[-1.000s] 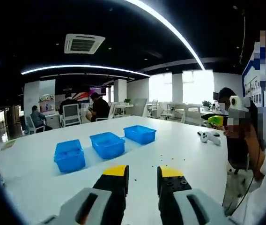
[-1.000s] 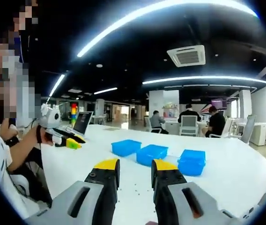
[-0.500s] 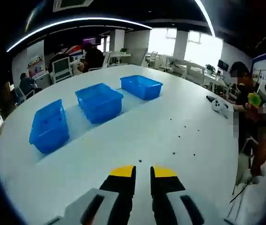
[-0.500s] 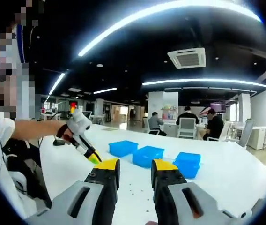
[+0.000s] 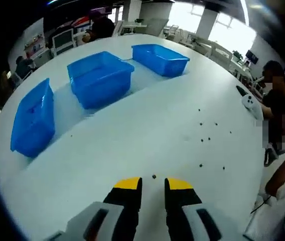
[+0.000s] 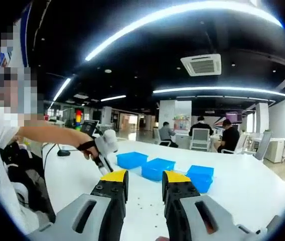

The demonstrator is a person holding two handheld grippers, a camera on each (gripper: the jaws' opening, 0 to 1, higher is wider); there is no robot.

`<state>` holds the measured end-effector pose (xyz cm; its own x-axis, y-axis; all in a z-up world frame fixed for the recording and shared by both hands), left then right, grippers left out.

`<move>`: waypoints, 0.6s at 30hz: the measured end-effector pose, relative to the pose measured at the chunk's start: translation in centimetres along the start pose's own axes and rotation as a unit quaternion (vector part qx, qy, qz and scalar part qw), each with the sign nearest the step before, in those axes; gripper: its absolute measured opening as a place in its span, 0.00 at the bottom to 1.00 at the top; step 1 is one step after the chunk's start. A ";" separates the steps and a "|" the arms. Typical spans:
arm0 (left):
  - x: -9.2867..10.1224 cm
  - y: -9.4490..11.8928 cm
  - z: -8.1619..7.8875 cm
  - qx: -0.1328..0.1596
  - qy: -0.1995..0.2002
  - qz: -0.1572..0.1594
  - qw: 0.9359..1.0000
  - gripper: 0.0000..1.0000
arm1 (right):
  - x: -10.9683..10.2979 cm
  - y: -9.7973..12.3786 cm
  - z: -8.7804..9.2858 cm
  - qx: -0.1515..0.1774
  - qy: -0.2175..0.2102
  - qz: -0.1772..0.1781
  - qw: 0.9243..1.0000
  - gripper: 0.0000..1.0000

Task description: Pick up the resistors one by one and place each resistor into its matching bin, sorting the parts by color and model until every resistor is separated into the correct bin for its type

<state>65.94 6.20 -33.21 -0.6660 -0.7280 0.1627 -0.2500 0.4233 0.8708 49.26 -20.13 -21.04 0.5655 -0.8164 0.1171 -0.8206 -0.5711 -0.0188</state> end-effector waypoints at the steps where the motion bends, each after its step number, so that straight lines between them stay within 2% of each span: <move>1: 0.0 -0.1 0.0 -0.003 -0.001 0.000 1.000 0.21 | 0.0 0.0 0.0 0.000 0.000 0.001 1.000 0.29; 8: -0.1 -0.2 0.2 -0.028 -0.006 -0.024 0.999 0.18 | -0.2 -0.2 0.3 -0.014 0.008 -0.007 1.000 0.29; 10: -0.8 0.0 0.5 -0.034 -0.027 -0.060 0.997 0.12 | -0.5 -0.3 0.3 -0.017 0.012 -0.013 1.000 0.29; 11: -0.4 0.0 0.7 -0.034 -0.023 -0.047 0.998 0.11 | -0.6 -0.3 0.3 -0.017 0.013 -0.014 1.000 0.29; 14: 0.1 0.2 1.2 -0.045 -0.028 -0.041 0.998 0.04 | -0.8 -0.2 0.2 -0.014 0.013 -0.019 1.000 0.29; 16: -0.1 0.6 1.5 -0.052 -0.050 -0.049 0.996 0.04 | -0.8 -0.2 0.2 -0.014 0.013 -0.020 1.000 0.29; 18: -0.3 0.8 1.7 -0.054 -0.049 -0.049 0.996 0.04 | -0.7 -0.2 0.2 -0.015 0.014 -0.018 1.000 0.29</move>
<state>64.73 7.67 -33.36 -0.7093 -0.7041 0.0331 -0.2438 0.2892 0.9257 49.03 -19.43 -21.36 0.5929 -0.7922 0.1447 -0.8018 -0.5974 0.0150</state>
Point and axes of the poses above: the point that each gripper's makers call its tool centre point, and the gripper's own axes: y roughly backward along the fingers, x roughly to its right, z roughly out of its underside, the point moved 7 cm from there along y, roughly backward along the fingers, and after that the axes turned 1 degree about y, right-handed, at the moved point
